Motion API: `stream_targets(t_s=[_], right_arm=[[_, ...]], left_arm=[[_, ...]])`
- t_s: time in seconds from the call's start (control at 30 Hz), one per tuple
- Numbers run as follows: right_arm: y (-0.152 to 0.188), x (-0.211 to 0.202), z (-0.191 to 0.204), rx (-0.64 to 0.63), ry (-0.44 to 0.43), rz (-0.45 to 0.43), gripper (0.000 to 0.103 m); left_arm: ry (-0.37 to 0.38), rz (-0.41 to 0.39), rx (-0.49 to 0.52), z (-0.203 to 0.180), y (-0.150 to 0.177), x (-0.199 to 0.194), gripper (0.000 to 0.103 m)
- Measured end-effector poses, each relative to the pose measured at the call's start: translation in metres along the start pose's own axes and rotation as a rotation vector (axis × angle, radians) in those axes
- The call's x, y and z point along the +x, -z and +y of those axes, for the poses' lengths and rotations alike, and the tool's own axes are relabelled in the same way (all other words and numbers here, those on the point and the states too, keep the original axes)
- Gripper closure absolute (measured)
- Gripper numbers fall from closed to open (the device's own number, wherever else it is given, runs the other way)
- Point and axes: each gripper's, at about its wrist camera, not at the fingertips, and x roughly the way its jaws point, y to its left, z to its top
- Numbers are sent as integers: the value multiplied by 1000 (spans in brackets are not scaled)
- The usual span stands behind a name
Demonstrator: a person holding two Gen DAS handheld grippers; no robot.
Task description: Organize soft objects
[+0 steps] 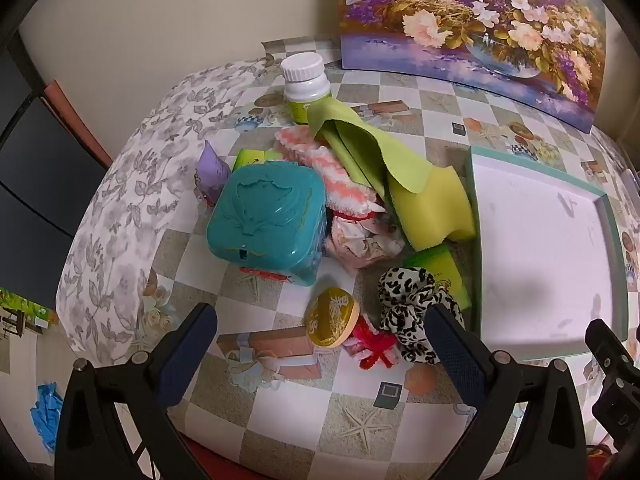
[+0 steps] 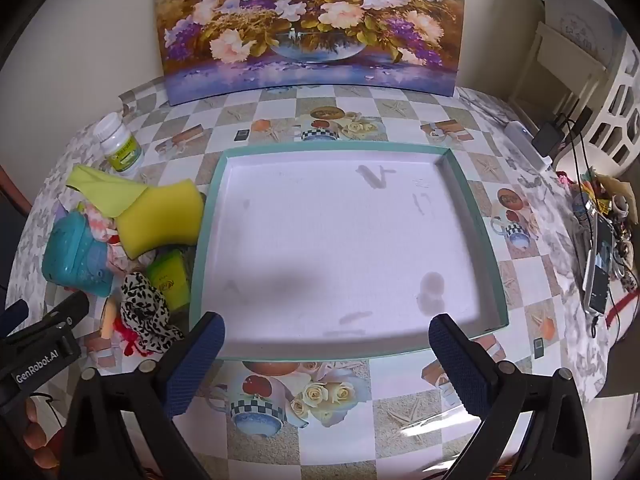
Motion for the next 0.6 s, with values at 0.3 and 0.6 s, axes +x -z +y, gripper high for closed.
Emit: stream_targets(t_s=[0.3,0.6], right_arm=[[0,1,0,0,-3,3,0],[0,2,0,-3,-1,5,0]], left_arm=[[2,1,-3,1,0,0,0],[-4,7,-11,3,-4,0,0]])
